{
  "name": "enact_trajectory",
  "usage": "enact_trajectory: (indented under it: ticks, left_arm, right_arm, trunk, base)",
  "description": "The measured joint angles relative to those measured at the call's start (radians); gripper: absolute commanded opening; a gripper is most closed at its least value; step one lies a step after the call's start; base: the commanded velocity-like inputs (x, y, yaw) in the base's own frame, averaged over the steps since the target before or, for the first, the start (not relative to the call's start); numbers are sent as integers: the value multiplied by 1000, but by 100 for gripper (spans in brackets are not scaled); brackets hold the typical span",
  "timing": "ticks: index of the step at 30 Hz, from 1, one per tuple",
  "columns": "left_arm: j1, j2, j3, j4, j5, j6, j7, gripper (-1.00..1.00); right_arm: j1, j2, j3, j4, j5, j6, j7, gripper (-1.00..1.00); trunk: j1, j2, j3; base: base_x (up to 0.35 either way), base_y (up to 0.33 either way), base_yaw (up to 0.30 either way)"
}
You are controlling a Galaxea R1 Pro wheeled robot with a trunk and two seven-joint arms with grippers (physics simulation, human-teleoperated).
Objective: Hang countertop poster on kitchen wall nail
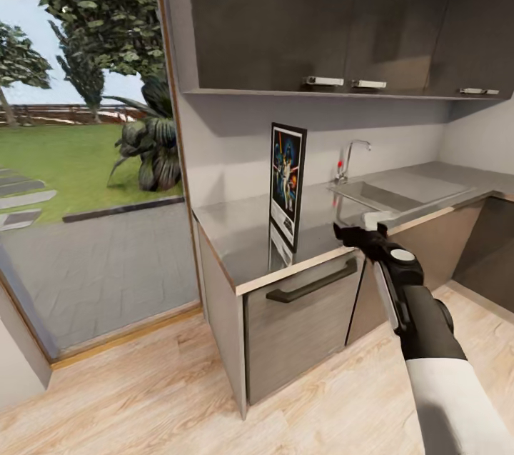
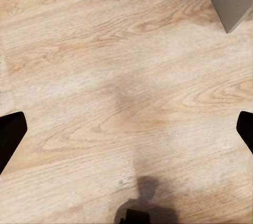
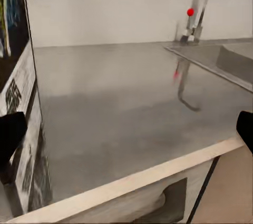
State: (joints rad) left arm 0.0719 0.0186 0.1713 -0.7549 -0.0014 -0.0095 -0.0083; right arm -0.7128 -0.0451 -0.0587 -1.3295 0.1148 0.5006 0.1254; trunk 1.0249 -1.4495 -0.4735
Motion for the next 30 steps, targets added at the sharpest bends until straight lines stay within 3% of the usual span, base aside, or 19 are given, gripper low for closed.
enact_trajectory:
  ticks: [2, 3, 6, 18, 27, 30]
  left_arm:
    - [0, 0, 7, 0, 0, 0, 0, 100]
    - [0, 0, 12, 0, 0, 0, 0, 100]
    - [0, 0, 15, -1, 0, 0, 0, 100]
    - [0, 0, 15, -2, 0, 0, 0, 100]
    - [0, 0, 15, -2, 0, 0, 0, 100]
    - [0, 0, 15, -2, 0, 0, 0, 100]
  right_arm:
    - [-10, -1, 0, 0, -37, 5, 95, 100]
    - [-15, 0, 2, 1, -76, 7, 245, 100]
    - [-18, 2, 2, 5, -102, 2, 358, 100]
    - [-18, 54, 15, 92, -104, -3, 377, 100]
    - [-18, 65, 21, 127, -102, -5, 373, 100]
    - [-18, 65, 22, 129, -103, -5, 326, 100]
  trunk:
    - [0, 0, 0]
    - [0, 0, 0]
    - [0, 0, 0]
    - [0, 0, 0]
    - [0, 0, 0]
    - [0, 0, 0]
  base:
    - [12, 0, 0]
    - [4, 0, 0]
    - [1, 0, 0]
    - [0, 0, 0]
    - [0, 0, 0]
    - [0, 0, 0]
